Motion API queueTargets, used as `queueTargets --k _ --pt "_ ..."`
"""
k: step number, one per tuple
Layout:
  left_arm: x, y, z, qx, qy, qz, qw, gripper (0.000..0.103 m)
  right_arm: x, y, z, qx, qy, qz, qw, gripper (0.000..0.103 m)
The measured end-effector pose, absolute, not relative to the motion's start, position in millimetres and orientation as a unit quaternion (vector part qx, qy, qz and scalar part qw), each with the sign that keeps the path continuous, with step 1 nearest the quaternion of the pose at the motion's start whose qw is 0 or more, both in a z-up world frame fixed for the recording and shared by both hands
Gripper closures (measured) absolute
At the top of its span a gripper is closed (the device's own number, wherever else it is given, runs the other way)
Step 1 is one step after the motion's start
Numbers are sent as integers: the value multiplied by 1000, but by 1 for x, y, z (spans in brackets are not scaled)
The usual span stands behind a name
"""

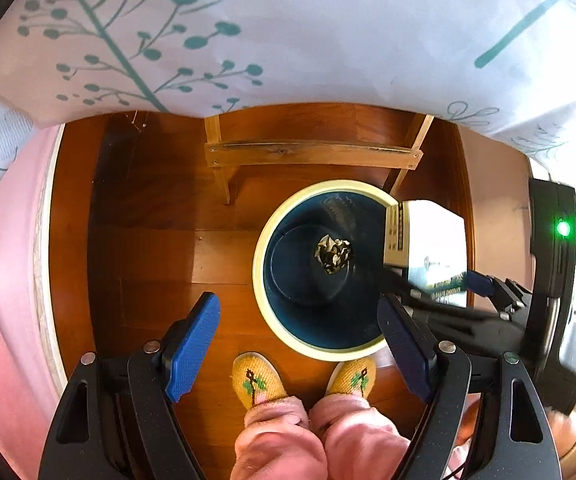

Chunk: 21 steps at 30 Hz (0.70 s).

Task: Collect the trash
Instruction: 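Hold the green box over the bin and open the right tool to drop it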

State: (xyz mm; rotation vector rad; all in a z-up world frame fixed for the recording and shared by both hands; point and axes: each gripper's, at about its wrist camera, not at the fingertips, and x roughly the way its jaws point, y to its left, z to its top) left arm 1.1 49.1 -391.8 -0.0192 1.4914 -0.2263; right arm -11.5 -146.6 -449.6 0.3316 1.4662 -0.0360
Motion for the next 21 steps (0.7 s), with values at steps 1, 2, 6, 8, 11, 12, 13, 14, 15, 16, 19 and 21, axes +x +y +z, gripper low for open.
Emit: queueTargets --k 1,2,6,8,11,12,13,14,15,16,19,21 --pt "3 49 -392 -8 676 -102 730 21 -13 -144 -446 141 664 -14 734 10" --pt "5 48 -393 -9 675 -103 730 21 -14 -143 -444 134 662 -12 737 10" --pt "13 42 -397 -5 672 -110 732 21 -20 -138 -441 114 659 -3 743 10" --pt "16 37 -402 2 673 -119 730 21 -23 -134 -440 96 655 1 750 10" --pt "23 28 -410 11 677 -132 724 21 -27 -130 -439 71 647 7 759 10" --pt "24 25 -412 13 678 -136 722 21 -28 -129 -439 65 645 9 761 10" --pt "26 23 -414 15 678 -141 721 21 -29 -128 -439 58 644 13 763 10" --pt "27 20 -416 17 677 -145 721 21 -30 -127 -440 52 643 15 764 10" --pt "28 18 -417 17 677 -148 721 21 -31 -126 -440 46 642 18 765 10" --pt "29 17 -418 18 676 -150 721 21 -32 -125 -440 39 642 20 766 10" --pt "31 14 -420 14 676 -151 721 21 -32 -125 -442 37 642 20 765 10" --pt "31 13 -420 14 677 -152 720 21 -33 -126 -444 41 644 17 764 10"
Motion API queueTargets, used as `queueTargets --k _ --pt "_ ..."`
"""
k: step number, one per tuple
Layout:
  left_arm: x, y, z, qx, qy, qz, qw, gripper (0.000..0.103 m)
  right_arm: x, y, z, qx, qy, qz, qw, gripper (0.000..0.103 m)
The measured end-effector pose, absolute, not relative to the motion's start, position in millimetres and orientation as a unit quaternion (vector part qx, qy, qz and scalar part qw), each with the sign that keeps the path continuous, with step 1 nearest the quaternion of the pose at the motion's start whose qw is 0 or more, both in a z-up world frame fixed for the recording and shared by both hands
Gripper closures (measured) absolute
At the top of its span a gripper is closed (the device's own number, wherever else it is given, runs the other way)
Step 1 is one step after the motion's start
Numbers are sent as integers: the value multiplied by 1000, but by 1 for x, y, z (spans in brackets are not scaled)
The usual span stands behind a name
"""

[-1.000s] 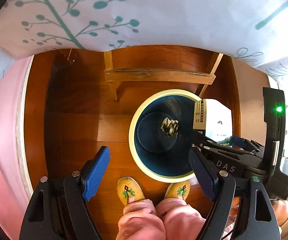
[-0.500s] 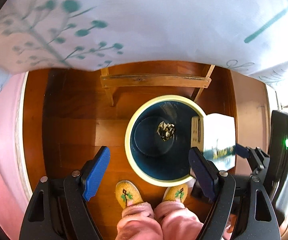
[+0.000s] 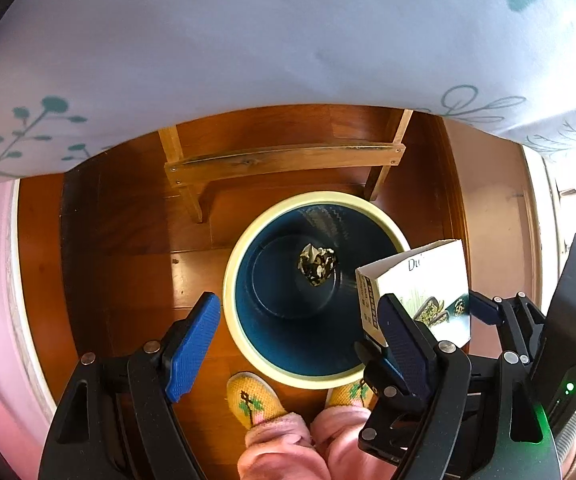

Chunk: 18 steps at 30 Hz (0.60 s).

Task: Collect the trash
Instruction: 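Hold the green box over the bin and open the right tool to drop it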

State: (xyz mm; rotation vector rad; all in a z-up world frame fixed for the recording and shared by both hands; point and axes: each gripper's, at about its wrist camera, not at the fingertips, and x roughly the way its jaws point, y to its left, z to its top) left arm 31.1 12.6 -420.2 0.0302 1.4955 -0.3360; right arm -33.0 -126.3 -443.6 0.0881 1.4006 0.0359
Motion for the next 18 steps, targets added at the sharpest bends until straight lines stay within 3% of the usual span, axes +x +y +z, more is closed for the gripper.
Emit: queueTargets --k 18 --pt "24 3 -442 37 685 -145 713 21 -32 -135 -432 77 626 33 775 10"
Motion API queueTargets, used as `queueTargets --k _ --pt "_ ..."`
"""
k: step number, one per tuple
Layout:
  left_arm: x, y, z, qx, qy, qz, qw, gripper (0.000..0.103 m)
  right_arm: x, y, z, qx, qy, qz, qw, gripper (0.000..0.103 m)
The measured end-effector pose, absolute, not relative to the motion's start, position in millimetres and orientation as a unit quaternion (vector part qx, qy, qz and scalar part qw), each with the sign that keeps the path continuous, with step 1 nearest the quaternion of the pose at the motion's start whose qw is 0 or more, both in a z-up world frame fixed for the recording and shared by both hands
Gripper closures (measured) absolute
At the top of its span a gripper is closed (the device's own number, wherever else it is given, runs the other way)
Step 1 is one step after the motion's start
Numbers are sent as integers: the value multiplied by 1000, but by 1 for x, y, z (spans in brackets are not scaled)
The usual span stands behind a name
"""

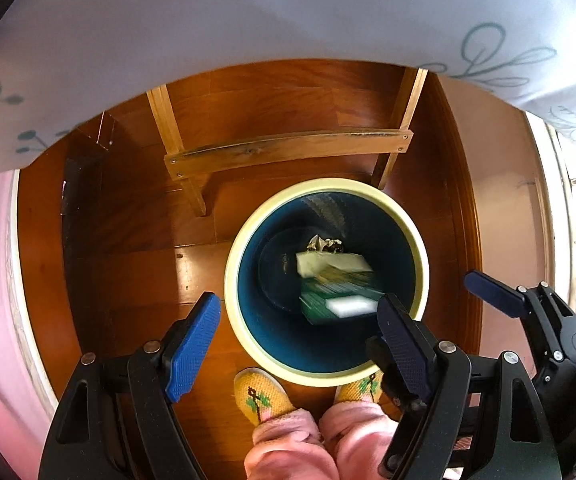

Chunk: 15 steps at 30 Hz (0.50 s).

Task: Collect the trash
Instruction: 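Hold the green box over the bin and open the right tool to drop it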

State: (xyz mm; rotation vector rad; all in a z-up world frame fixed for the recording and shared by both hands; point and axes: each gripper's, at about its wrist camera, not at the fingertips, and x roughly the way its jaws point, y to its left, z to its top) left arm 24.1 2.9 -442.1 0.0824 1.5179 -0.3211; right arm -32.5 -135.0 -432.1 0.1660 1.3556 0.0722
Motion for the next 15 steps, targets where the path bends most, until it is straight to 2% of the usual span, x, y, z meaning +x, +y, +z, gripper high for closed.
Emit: queueTargets --k 8,15 --pt "21 7 -438 38 682 -137 717 21 -35 -142 -435 86 628 25 773 10" --pt "16 17 -412 33 681 -129 720 21 -40 -144 -423 93 628 19 772 10"
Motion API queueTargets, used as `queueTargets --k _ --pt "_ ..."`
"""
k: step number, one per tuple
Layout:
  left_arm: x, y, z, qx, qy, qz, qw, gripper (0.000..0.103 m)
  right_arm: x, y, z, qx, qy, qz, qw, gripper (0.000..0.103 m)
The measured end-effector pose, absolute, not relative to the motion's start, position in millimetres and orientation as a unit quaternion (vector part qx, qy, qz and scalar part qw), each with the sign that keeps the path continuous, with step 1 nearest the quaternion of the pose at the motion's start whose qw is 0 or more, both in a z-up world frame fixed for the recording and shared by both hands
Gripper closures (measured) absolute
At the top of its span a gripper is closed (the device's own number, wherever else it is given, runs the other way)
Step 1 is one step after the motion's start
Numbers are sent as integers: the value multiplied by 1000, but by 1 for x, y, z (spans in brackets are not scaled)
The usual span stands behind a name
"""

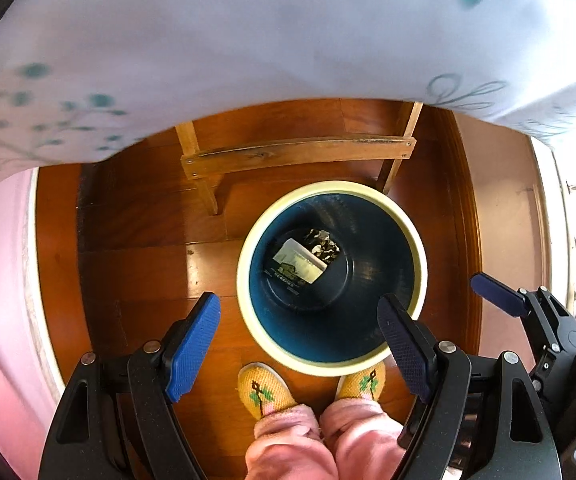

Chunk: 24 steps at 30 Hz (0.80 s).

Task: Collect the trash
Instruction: 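Hold the green box over the bin and open the right tool to drop it, then raise both tools back toward the table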

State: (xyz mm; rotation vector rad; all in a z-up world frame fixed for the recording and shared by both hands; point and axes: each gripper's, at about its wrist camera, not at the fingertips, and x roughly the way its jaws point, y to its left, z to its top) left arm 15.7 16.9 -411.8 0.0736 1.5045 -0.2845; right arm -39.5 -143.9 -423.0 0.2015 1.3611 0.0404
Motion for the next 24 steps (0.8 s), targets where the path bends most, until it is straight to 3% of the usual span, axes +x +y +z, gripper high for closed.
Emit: queueTargets --k 5,11,24 --pt "6 26 -375 27 683 -124 720 21 -45 -146 -392 95 626 15 774 10" --pt "-9 39 -294 21 676 -133 725 21 -52 -148 -327 90 622 13 777 10" --pt "-31 67 -70 42 601 -180 778 21 -72 -147 -111 105 566 -1 818 10"
